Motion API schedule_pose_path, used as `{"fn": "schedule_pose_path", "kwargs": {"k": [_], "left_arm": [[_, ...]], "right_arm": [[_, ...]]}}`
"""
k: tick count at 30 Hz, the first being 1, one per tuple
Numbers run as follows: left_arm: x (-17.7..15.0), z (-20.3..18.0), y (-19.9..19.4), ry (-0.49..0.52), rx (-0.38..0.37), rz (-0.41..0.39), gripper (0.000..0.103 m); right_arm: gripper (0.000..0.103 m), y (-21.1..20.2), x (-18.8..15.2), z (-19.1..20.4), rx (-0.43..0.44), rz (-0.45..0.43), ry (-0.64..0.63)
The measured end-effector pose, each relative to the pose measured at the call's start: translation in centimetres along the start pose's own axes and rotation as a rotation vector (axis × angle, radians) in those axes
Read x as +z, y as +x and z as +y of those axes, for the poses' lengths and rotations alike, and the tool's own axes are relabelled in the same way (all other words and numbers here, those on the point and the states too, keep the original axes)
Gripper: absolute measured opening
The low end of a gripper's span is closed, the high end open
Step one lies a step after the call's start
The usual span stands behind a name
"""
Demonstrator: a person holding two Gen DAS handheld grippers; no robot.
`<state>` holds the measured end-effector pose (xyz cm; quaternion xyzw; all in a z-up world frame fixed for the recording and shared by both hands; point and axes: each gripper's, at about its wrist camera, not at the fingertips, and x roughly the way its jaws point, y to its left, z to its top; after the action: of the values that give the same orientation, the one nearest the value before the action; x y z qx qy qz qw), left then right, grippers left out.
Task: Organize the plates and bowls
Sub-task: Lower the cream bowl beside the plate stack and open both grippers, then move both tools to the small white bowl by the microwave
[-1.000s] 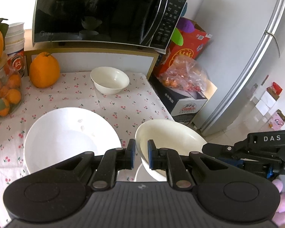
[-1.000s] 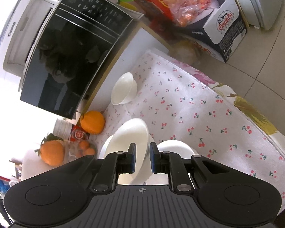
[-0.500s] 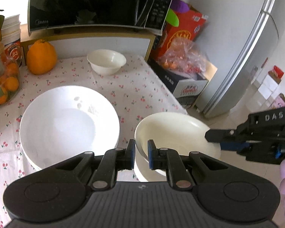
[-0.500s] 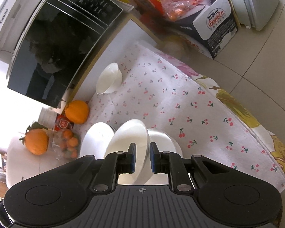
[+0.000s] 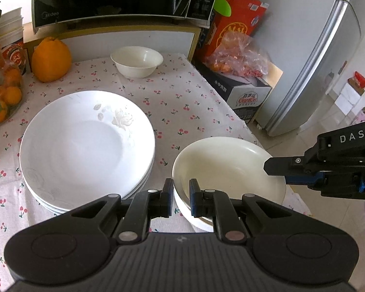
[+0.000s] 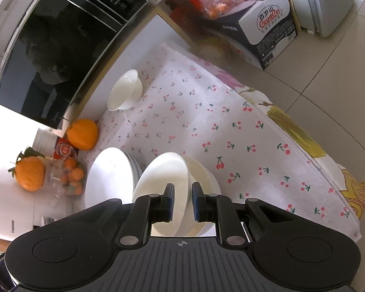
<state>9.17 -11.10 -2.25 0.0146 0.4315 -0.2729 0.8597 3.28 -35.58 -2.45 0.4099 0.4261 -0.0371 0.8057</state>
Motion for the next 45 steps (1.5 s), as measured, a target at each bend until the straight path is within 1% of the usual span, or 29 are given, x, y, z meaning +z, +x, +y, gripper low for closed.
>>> {"fn": "schedule_pose_path", "kwargs": {"k": [15, 25, 28, 31, 33, 34, 37, 38, 39, 40, 41, 42, 43, 45], "left_arm": [[-0.5, 0.0, 0.9, 0.016, 0.010, 0.037, 0.012], [-0.6, 0.1, 0.9, 0.010, 0.002, 0.040, 0.012], [-0.6, 0.1, 1.1, 0.010, -0.004, 0.043, 0.014], [-0.6, 0.0, 1.1, 0.010, -0.002, 0.044, 0.018], [-0.6, 0.0, 1.1, 0.009, -0.001, 0.043, 0.024], [-0.6, 0.0, 1.1, 0.008, -0.002, 0.041, 0.025], [-0.5, 0.1, 1.0, 0.005, 0.002, 0.038, 0.029], [-0.5, 0.2, 0.9, 0.004, 0.002, 0.038, 0.034], [-0.5, 0.2, 0.9, 0.003, 0.002, 0.036, 0.039], [-0.5, 0.2, 0.9, 0.002, 0.003, 0.036, 0.042], [-0.4, 0.2, 0.8, 0.001, 0.003, 0.036, 0.047], [-0.3, 0.2, 0.7, 0.001, 0.004, 0.033, 0.052], [-0.3, 0.3, 0.6, 0.000, 0.006, 0.029, 0.054], [-0.2, 0.2, 0.4, 0.003, 0.010, 0.023, 0.062]], "right_arm": [[0.018, 1.0, -0.3, 0.0, -0.043, 0.018, -0.022], [0.019, 1.1, -0.2, 0.0, -0.044, 0.021, -0.019], [0.019, 1.1, -0.2, 0.1, -0.042, 0.015, -0.018], [0.019, 1.0, -0.2, 0.1, -0.044, 0.011, -0.022], [0.019, 1.0, -0.1, 0.1, -0.043, 0.011, -0.021], [0.020, 1.0, -0.1, 0.1, -0.041, 0.012, -0.019], [0.032, 0.8, 0.0, 0.0, -0.035, 0.011, -0.010], [0.036, 0.8, 0.1, 0.0, -0.035, 0.009, -0.009], [0.037, 0.7, 0.1, 0.1, -0.035, 0.005, -0.011], [0.040, 0.6, 0.1, 0.1, -0.032, 0.001, -0.014], [0.047, 0.5, 0.2, 0.2, -0.027, -0.003, -0.016], [0.050, 0.4, 0.2, 0.2, -0.021, -0.006, -0.016], [0.054, 0.3, 0.2, 0.3, -0.014, -0.010, -0.017], [0.056, 0.1, 0.3, 0.5, -0.010, -0.015, -0.025]]}}
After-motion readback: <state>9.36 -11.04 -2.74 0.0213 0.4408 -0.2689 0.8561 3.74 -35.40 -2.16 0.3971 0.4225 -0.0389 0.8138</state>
